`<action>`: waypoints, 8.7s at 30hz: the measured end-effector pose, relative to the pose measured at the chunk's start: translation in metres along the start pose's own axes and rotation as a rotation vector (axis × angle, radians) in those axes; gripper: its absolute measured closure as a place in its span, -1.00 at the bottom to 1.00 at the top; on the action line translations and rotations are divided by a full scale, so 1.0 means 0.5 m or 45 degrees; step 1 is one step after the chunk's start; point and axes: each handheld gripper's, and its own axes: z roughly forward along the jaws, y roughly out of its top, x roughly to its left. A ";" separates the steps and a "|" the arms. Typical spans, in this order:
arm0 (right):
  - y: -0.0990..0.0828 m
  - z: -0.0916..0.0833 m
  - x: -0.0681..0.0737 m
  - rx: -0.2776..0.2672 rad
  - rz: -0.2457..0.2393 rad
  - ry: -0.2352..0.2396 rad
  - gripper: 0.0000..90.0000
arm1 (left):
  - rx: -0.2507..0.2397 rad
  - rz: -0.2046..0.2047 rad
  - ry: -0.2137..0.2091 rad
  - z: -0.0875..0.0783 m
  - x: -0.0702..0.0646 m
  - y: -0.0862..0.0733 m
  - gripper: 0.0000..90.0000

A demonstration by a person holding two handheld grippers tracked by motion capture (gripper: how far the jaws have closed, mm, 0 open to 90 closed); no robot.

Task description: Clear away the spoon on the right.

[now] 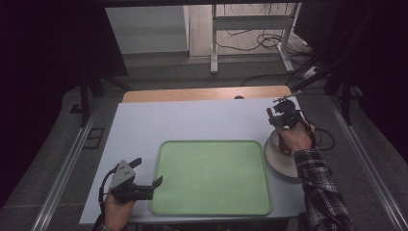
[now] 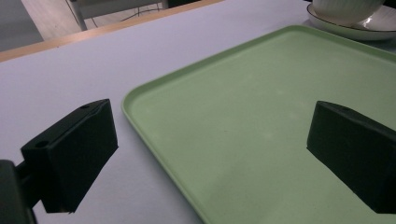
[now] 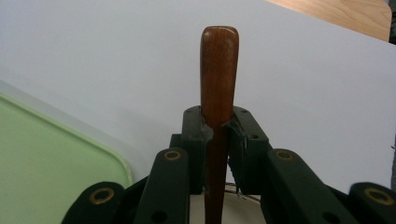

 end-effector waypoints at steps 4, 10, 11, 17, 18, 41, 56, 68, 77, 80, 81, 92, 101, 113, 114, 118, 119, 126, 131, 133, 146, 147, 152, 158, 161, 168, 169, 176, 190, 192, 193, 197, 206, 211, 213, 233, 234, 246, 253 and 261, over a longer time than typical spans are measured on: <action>0.011 -0.010 0.000 0.021 -0.004 0.018 0.72 | 0.000 0.002 0.001 0.000 0.000 0.000 -0.96; 0.026 -0.025 0.003 0.039 -0.011 0.039 0.72 | -0.002 0.003 0.001 0.000 -0.001 0.000 -0.96; 0.029 -0.028 0.003 0.041 -0.017 0.040 0.72 | -0.002 0.003 0.001 0.000 -0.001 0.000 -0.96; 0.045 -0.047 0.007 0.050 -0.040 0.049 0.72 | -0.003 0.002 0.002 -0.001 -0.001 0.001 -0.96; 0.048 -0.050 0.008 0.053 -0.044 0.048 0.72 | -0.003 0.002 0.002 -0.001 -0.001 0.001 -0.96; 0.081 -0.117 0.026 0.151 -0.072 0.078 0.72 | -0.005 0.002 0.002 -0.001 -0.002 0.001 -0.97; 0.069 -0.145 0.060 0.199 -0.069 0.130 0.72 | -0.003 -0.001 -0.003 0.000 -0.002 0.002 -0.97; 0.045 -0.135 0.097 0.255 -0.068 0.193 0.72 | -0.002 -0.001 -0.004 0.000 -0.002 0.002 -0.97; 0.032 -0.117 0.134 0.297 -0.081 0.233 0.72 | -0.003 -0.002 -0.004 -0.001 -0.003 0.002 -0.97; 0.024 -0.104 0.150 0.317 -0.094 0.251 0.72 | -0.004 -0.003 -0.005 -0.001 -0.002 0.002 -0.97; 0.022 -0.099 0.155 0.320 -0.101 0.257 0.72 | -0.004 -0.004 -0.005 -0.001 -0.002 0.002 -0.96; 0.006 -0.051 0.204 0.396 -0.133 0.306 0.72 | -0.006 -0.005 -0.006 -0.002 -0.002 0.002 -0.97; -0.004 -0.015 0.236 0.449 -0.142 0.333 0.72 | -0.007 -0.006 -0.008 -0.002 -0.002 0.002 -0.96; -0.042 0.030 0.244 0.463 -0.125 0.373 0.70 | -0.005 -0.004 -0.006 -0.002 -0.002 0.002 -0.97; -0.045 0.032 0.243 0.457 -0.128 0.372 0.69 | -0.005 -0.005 -0.007 -0.002 -0.002 0.002 -0.97; -0.053 0.029 0.238 0.416 -0.138 0.361 0.47 | -0.005 -0.005 -0.006 -0.002 -0.002 0.002 -0.96; -0.054 0.026 0.238 0.395 -0.138 0.359 0.45 | -0.004 -0.004 -0.006 -0.002 -0.002 0.002 -0.96; -0.068 -0.003 0.242 0.204 -0.248 0.316 0.57 | 0.001 0.002 -0.003 -0.001 -0.003 0.002 -0.96; -0.084 -0.004 0.253 0.080 -0.295 0.346 0.92 | 0.000 0.001 -0.001 -0.001 -0.003 0.002 -0.97; -0.089 -0.001 0.261 0.034 -0.316 0.359 1.00 | -0.002 0.000 0.000 -0.001 -0.003 0.002 -0.97; -0.108 0.043 0.287 -0.064 -0.323 0.340 1.00 | -0.007 -0.003 0.003 -0.003 -0.002 0.002 -0.97; -0.109 0.047 0.287 -0.063 -0.323 0.338 1.00 | -0.007 -0.003 0.004 -0.003 -0.002 0.002 -0.97; -0.112 0.059 0.285 -0.055 -0.312 0.328 1.00 | -0.010 -0.005 0.007 -0.003 0.000 0.002 -0.97; -0.117 0.069 0.279 -0.041 -0.312 0.290 1.00 | -0.008 -0.004 0.008 -0.003 -0.001 0.002 -0.97; -0.117 0.069 0.273 -0.041 -0.302 0.282 1.00 | -0.008 -0.005 0.008 -0.003 -0.001 0.002 -0.97; -0.120 0.068 0.252 -0.031 -0.272 0.244 1.00 | -0.007 -0.005 0.010 -0.003 0.000 0.002 -0.97; -0.121 0.067 0.249 -0.030 -0.265 0.240 1.00 | -0.007 -0.005 0.011 -0.003 0.000 0.002 -0.97; -0.127 0.063 0.228 -0.019 -0.235 0.205 1.00 | -0.006 -0.006 0.012 -0.003 0.000 0.002 -0.97; -0.139 0.055 0.193 0.026 -0.183 0.107 1.00 | -0.005 -0.005 0.014 -0.003 -0.001 0.002 -0.97; -0.141 0.054 0.190 0.031 -0.177 0.097 1.00 | -0.005 -0.005 0.014 -0.003 -0.001 0.002 -0.97; -0.141 0.054 0.190 0.031 -0.176 0.098 1.00 | -0.005 -0.005 0.014 -0.003 -0.001 0.002 -0.97; -0.141 0.052 0.191 0.022 -0.168 0.111 1.00 | -0.007 -0.005 0.015 -0.003 0.000 0.002 -0.97; -0.139 0.046 0.194 -0.012 -0.183 0.137 0.93 | -0.008 -0.005 0.014 -0.004 0.000 0.003 -0.97; -0.138 0.040 0.195 -0.036 -0.199 0.158 0.83 | -0.008 -0.007 0.011 -0.004 0.000 0.003 -0.97; -0.138 0.037 0.196 -0.045 -0.197 0.161 0.80 | -0.008 -0.006 0.011 -0.004 0.000 0.003 -0.97; -0.135 0.005 0.198 -0.112 -0.204 0.206 0.47 | -0.005 -0.009 0.006 -0.003 -0.001 0.003 -0.97; -0.135 0.002 0.197 -0.117 -0.207 0.209 0.43 | -0.005 -0.009 0.006 -0.003 -0.001 0.003 -0.97; -0.141 -0.019 0.194 -0.176 -0.183 0.230 0.14 | -0.005 -0.009 0.006 -0.004 -0.001 0.003 -0.97; -0.149 -0.032 0.191 -0.212 -0.161 0.258 -0.06 | -0.005 -0.007 0.006 -0.004 -0.001 0.003 -0.97; -0.157 -0.039 0.195 -0.222 -0.176 0.276 -0.27 | -0.004 -0.010 0.007 -0.003 -0.002 0.003 -0.97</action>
